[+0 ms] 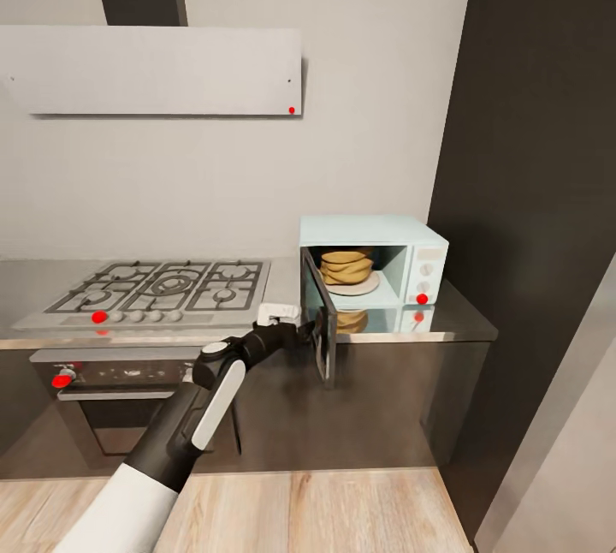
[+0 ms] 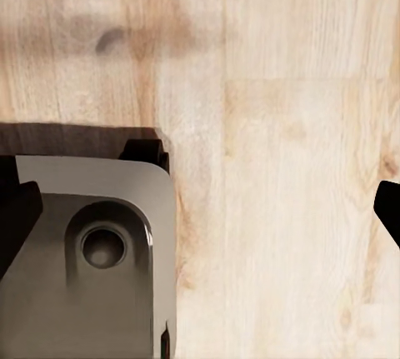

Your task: In the kitchen, take the popcorn bag from the countertop, put it into the microwave, and heat it until the popcorn is cooked so the cooked popcorn ends up inside the bag.

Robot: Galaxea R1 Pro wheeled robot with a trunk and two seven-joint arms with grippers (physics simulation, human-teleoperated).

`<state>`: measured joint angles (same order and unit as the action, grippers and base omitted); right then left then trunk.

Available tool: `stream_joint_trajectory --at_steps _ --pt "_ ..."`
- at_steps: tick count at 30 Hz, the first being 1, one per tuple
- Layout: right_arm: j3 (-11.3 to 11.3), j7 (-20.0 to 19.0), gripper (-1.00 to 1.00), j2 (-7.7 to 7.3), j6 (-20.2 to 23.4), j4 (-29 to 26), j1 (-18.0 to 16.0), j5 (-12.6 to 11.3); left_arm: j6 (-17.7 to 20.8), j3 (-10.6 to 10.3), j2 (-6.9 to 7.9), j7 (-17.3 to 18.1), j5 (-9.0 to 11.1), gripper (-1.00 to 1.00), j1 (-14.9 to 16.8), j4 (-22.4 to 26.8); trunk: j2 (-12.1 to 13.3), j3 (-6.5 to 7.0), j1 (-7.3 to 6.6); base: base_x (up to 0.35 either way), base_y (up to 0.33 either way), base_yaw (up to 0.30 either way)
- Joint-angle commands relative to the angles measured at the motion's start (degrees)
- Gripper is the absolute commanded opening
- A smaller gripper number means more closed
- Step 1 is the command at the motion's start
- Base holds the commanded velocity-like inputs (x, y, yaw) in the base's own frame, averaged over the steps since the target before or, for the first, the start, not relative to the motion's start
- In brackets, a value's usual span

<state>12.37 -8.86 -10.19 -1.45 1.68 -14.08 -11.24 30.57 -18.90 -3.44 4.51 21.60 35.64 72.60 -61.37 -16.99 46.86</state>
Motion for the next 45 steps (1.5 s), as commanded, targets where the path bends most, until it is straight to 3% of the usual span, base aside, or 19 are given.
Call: stream_joint_trajectory --at_steps 1,12,26,45 --pt "0.5 -0.3 1.0 0.0 -0.1 0.2 -0.1 -0.6 0.3 0.0 -0.05 0.1 0.1 1.0 0.0 0.0 0.0 -0.07 0.0 0.0 0.0 0.0" --pt "0.5 -0.3 1.0 0.0 -0.2 0.2 -0.1 -0.6 0.2 0.0 0.18 0.1 0.1 1.0 0.0 0.1 0.0 -0.07 0.0 0.001 0.0 0.0" --pt "0.4 -0.2 1.0 0.0 -0.4 0.2 -0.1 -1.0 0.2 0.0 0.19 0.1 0.1 1.0 0.0 0.0 0.0 -0.07 0.0 0.154 0.0 -0.006" --pt "0.3 -0.2 1.0 0.0 -0.4 0.2 -0.1 -1.2 0.2 -0.1 0.18 0.1 0.0 1.0 0.0 0.2 0.0 -0.07 0.0 0.001 0.0 -0.243"
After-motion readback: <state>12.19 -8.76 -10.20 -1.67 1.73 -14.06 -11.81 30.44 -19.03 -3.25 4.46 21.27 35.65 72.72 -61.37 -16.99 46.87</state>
